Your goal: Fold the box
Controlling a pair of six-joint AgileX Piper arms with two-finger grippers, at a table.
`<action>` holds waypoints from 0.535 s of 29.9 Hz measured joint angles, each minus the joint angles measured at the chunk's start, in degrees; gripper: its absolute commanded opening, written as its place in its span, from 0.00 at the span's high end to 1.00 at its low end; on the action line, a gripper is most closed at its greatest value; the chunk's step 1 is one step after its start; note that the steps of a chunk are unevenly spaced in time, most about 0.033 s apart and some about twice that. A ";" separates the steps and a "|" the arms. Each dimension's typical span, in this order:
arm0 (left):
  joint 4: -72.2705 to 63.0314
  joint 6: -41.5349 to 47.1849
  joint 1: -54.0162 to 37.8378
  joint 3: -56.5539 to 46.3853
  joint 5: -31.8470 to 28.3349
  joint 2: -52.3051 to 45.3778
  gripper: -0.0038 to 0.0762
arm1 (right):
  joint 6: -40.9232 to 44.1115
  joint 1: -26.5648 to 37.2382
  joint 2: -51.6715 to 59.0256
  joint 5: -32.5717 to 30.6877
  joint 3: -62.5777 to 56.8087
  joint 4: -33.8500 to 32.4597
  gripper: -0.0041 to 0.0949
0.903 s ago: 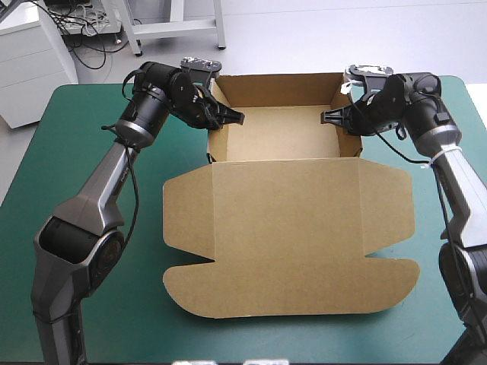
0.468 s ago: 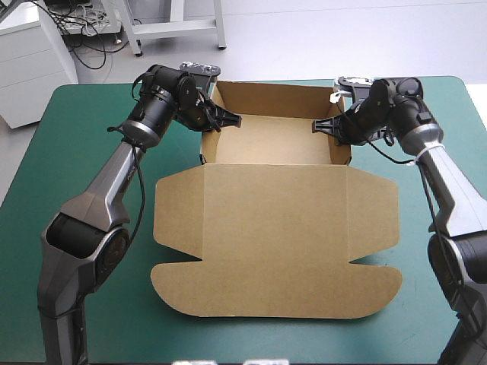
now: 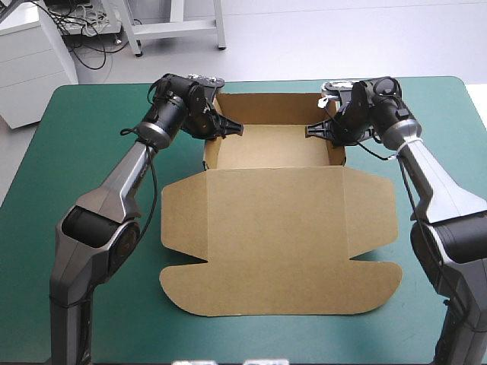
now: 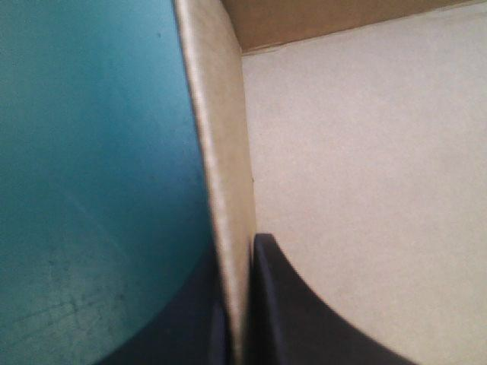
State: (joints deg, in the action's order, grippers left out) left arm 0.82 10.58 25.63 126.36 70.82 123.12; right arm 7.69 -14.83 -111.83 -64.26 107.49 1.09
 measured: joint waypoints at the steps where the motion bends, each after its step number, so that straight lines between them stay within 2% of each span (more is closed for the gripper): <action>1: 0.00 0.17 0.00 0.00 -0.14 0.39 0.99 | -0.15 0.00 -0.62 -0.33 0.76 -0.11 0.96; 16: 1.80 1.47 0.00 0.00 -0.95 5.10 0.99 | -1.68 -0.06 -6.99 -1.21 2.88 -1.09 0.96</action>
State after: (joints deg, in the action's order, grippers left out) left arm 2.61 12.05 25.63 126.36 69.87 128.22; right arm 6.02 -14.89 -118.82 -65.47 110.37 0.00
